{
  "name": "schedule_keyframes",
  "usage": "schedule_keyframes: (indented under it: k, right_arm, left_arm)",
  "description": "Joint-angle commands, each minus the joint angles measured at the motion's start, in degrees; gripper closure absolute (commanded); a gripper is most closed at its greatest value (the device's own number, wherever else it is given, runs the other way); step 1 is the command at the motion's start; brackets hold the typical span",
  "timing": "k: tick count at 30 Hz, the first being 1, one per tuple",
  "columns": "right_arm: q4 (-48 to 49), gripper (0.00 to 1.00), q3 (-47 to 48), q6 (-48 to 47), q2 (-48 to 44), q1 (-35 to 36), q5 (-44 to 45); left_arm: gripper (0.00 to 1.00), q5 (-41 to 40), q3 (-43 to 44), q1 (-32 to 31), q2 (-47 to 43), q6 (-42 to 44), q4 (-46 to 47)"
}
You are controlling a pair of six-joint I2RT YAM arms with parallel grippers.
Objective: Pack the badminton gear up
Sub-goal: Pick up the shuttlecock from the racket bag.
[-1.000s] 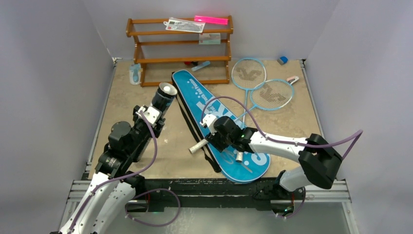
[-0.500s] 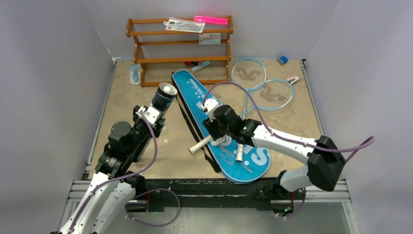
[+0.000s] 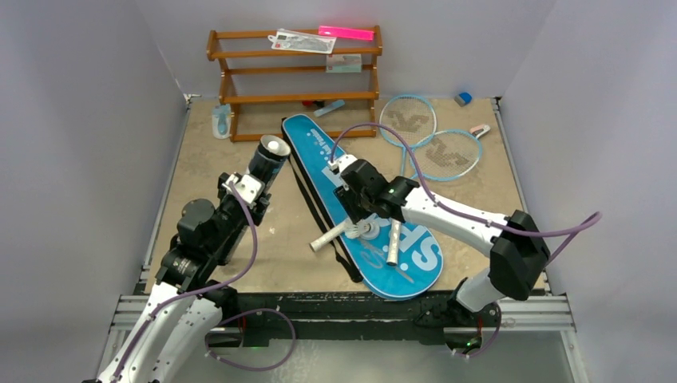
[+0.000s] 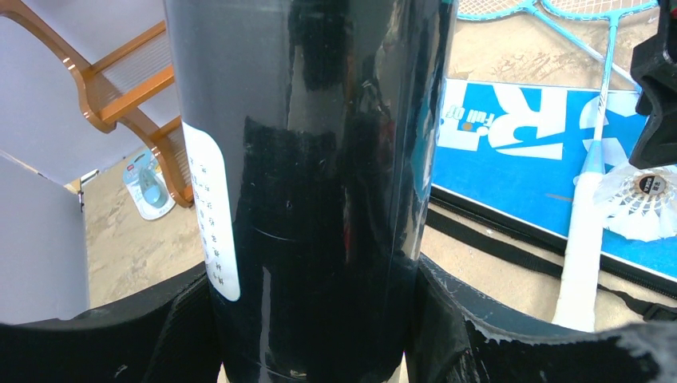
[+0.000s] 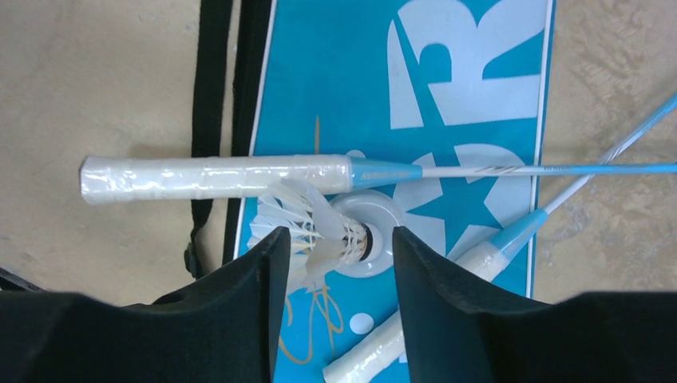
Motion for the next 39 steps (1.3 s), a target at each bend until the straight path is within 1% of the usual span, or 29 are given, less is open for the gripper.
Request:
schedule_keyframes:
  k: [1,4,6,12,17,23,27,28,34,39]
  right_arm:
    - [-6.80,0.50,4.21,0.17,2.14,0.24,0.79]
    - [-9.06,0.53,6.48,0.12,4.72,1.01,1.62]
    - [-9.57,0.53,7.37,0.27,6.02,1.98,3.09]
    - [-9.85,0.53,8.49,0.37,7.66,3.21,3.76]
    - [-13.32,0.61,10.35,0.36,10.70,4.50,8.33]
    - [-15.18,0.80,12.18,0.73,12.57,5.64,11.63]
    - [-15.91,0.98,14.21,0.42,12.18,5.79,11.96]
    - [-16.18,1.00,14.88,0.30,12.13,5.75,12.23]
    - [-17.48,1.00,20.73,-1.99,13.62,5.80,15.22]
    - [-17.27,1.00,27.78,-4.64,18.72,5.27,20.38]
  left_arm:
    - [0.86,0.43,0.33,0.36,-0.73,0.56,3.43]
    - [0.86,0.41,0.33,0.36,-0.73,0.57,3.49]
    - [0.86,0.41,0.32,0.36,-0.74,0.55,3.33]
    - [0.86,0.32,0.26,0.36,-1.32,0.55,3.34]
    - [0.86,0.51,0.23,0.36,-1.44,0.57,3.46]
    - [0.86,0.62,0.23,0.36,-1.41,0.57,3.50]
    - [0.86,0.62,0.26,0.36,-1.45,0.57,3.49]
    - [0.86,0.66,0.28,0.36,-1.44,0.57,3.56]
    - [0.86,0.56,0.28,0.36,-1.56,0.57,3.49]
    - [0.86,0.46,0.26,0.38,-1.80,0.57,3.49]
